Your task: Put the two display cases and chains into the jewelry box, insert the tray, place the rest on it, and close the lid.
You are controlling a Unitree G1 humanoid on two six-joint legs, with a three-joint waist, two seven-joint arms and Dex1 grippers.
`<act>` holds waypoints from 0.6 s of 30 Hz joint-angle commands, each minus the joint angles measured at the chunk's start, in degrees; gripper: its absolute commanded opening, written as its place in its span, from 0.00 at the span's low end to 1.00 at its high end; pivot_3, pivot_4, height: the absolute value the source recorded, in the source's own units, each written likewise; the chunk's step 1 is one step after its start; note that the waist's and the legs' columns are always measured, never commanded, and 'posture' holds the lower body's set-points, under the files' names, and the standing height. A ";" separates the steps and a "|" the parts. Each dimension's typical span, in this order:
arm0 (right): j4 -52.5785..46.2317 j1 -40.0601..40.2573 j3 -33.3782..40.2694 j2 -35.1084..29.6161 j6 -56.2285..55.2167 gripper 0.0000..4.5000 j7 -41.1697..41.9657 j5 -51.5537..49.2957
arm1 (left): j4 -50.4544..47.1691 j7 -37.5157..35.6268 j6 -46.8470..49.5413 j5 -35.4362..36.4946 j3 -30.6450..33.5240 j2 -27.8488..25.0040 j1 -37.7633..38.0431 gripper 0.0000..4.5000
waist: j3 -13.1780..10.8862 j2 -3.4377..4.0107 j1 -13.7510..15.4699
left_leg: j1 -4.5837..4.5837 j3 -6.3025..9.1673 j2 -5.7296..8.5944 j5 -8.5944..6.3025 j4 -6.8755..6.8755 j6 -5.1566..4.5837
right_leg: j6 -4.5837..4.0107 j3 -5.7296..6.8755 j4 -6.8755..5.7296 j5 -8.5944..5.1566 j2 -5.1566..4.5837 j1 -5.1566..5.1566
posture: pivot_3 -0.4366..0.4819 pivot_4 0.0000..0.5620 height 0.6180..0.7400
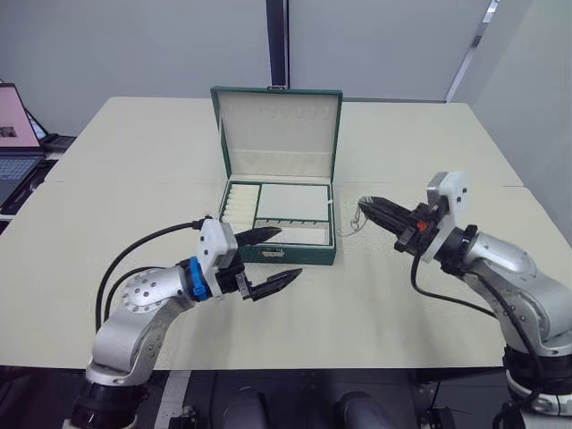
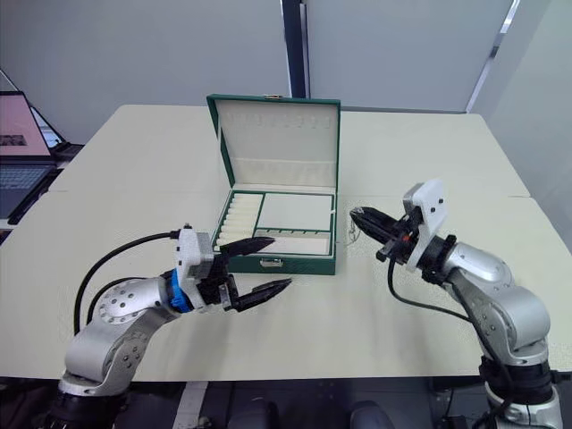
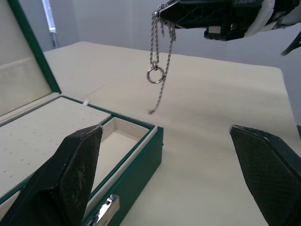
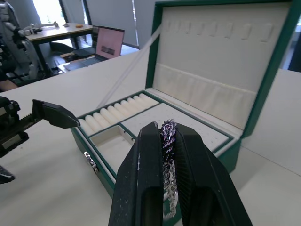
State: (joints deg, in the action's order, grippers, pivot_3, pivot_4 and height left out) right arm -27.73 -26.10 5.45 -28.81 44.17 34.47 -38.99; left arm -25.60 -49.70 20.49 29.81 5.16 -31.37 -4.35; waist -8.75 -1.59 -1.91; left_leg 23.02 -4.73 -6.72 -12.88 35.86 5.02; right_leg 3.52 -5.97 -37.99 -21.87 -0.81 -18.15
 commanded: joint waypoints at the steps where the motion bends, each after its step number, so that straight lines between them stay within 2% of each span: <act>1: 2.21 -8.05 -1.16 0.63 1.30 0.02 1.51 -2.77 | -4.77 3.32 -0.05 1.36 3.77 -0.02 4.59 1.00 | -0.02 0.03 -0.19 | 0.00 0.00 -0.01 0.00 -0.01 0.00 | 0.00 -0.01 0.00 0.00 0.01 -0.02 | 0.48 0.27 1.00; 9: 7.92 -17.18 -5.71 2.43 1.80 0.02 5.76 -3.42 | -12.46 11.04 -0.65 3.58 8.21 3.50 13.90 1.00 | -0.08 -0.05 0.22 | 0.07 -0.01 0.02 -0.10 -0.02 -0.17 | 0.00 0.07 0.05 0.00 -0.11 -0.05 | 0.48 0.27 1.00; 15: 15.57 -21.73 -12.04 6.58 -2.64 0.02 8.99 1.97 | -16.23 14.74 -1.70 3.34 9.92 5.93 20.50 1.00 | -0.09 -0.02 -0.13 | 0.02 -0.01 -0.01 -0.11 -0.03 -0.19 | -0.01 0.03 0.01 0.00 -0.06 -0.07 | 0.48 0.27 1.00; 18: 20.00 -22.96 -15.03 8.79 -5.56 0.02 10.09 5.69 | -16.25 15.88 -2.44 3.12 10.33 6.30 21.26 1.00 | -0.10 -0.01 -0.13 | 0.02 -0.02 -0.01 -0.11 -0.03 -0.19 | -0.01 0.03 0.01 0.00 -0.06 -0.09 | 0.48 0.27 1.00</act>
State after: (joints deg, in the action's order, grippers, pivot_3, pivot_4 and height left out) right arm -8.06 -47.68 -9.12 -20.52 40.96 43.63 -34.64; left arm -39.72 -34.58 19.42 32.83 14.20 -25.27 17.07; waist -8.86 -1.60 -2.04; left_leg 23.04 -4.75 -6.72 -12.99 35.83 4.83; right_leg 3.51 -5.94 -37.97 -21.87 -0.87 -18.24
